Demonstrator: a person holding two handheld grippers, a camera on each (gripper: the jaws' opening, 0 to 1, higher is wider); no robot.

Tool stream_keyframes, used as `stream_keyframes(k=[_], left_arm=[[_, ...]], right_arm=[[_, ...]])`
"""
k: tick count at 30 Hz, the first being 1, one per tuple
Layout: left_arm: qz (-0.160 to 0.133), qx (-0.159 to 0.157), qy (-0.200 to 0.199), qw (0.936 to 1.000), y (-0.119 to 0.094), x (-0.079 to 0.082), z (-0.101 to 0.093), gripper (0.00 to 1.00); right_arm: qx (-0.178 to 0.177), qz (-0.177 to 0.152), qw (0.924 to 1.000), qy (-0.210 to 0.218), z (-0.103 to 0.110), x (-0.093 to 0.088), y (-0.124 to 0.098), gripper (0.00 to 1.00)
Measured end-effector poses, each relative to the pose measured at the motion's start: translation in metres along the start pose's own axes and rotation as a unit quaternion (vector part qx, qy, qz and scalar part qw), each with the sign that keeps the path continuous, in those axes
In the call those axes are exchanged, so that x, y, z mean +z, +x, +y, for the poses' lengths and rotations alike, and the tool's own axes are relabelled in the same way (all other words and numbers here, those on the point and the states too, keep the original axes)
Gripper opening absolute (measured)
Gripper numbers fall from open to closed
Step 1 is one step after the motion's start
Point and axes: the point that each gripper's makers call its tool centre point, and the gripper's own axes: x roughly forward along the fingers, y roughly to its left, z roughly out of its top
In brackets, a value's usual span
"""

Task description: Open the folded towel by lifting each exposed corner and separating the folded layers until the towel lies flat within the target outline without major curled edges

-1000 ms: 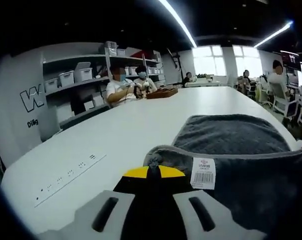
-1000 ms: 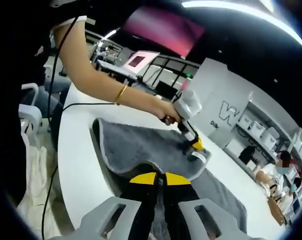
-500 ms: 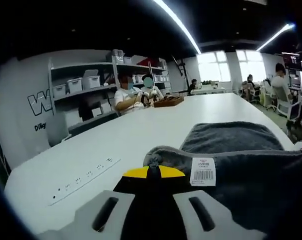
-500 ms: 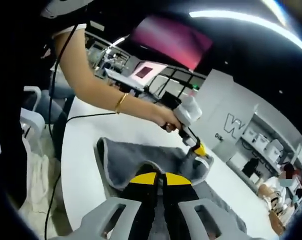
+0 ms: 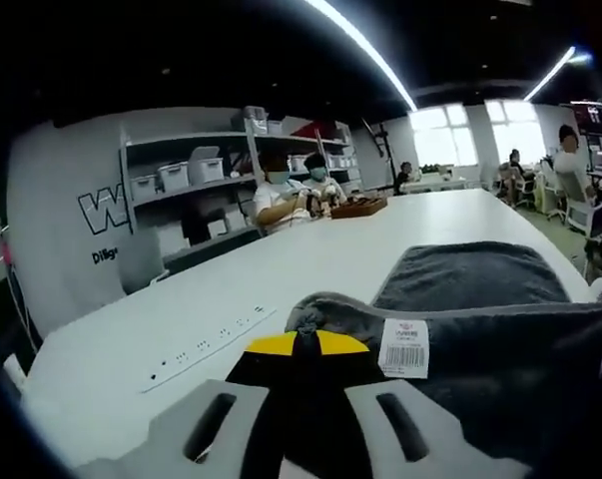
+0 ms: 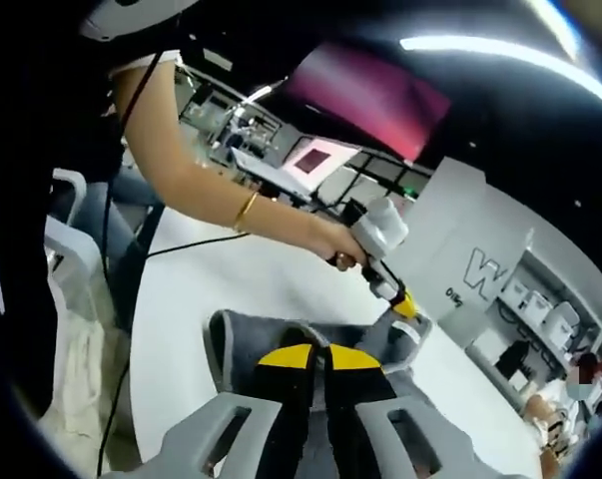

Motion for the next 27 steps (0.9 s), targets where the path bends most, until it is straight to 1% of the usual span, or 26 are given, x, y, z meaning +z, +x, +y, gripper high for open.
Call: stream_keyframes(k=[1,2,4,5,7,14,18,21,25,27], left_arm=[[0.000,0.002,0.001,1.0000,-0.004,0.000,0.002,0.04],[-0.001,0.004,0.002,1.0000,-0.007,0.001,0.003,0.04],[-0.001,0.008,0.004,1.0000,-0.013,0.001,0.007,0.04],[0.000,0.014,0.006,0.9999,-0.019,0.001,0.011,0.04],[0.003,0.021,0.011,0.9997,-0.026,-0.001,0.016,0.04],[0.002,0.032,0.013,0.9994,-0.044,0.000,0.027,0.04],[0.001,0.041,0.014,0.9991,-0.054,0.000,0.039,0.04],[-0.004,0.043,0.012,0.9990,-0.062,0.002,0.046,0.04],[0.003,0.049,0.023,0.9985,-0.073,0.003,0.056,0.04],[0.005,0.058,0.026,0.9980,-0.080,0.002,0.064,0.04]], right_arm=[[0.001,-0.002,1.0000,0.000,0.000,0.001,0.001,0.00],[0.006,-0.010,0.9999,-0.002,0.002,0.007,0.006,0.00],[0.010,-0.017,0.9998,-0.005,0.004,0.011,0.010,0.00],[0.016,-0.025,0.9995,-0.007,0.006,0.016,0.014,0.00],[0.022,-0.031,0.9992,-0.011,0.009,0.021,0.018,0.00],[0.050,-0.049,0.9973,-0.025,0.023,0.036,0.032,0.00],[0.066,-0.059,0.9956,-0.032,0.032,0.047,0.040,0.00],[0.071,-0.069,0.9944,-0.037,0.036,0.055,0.046,0.00],[0.076,-0.087,0.9924,-0.041,0.040,0.069,0.055,0.00],[0.083,-0.094,0.9911,-0.045,0.043,0.074,0.059,0.00]])
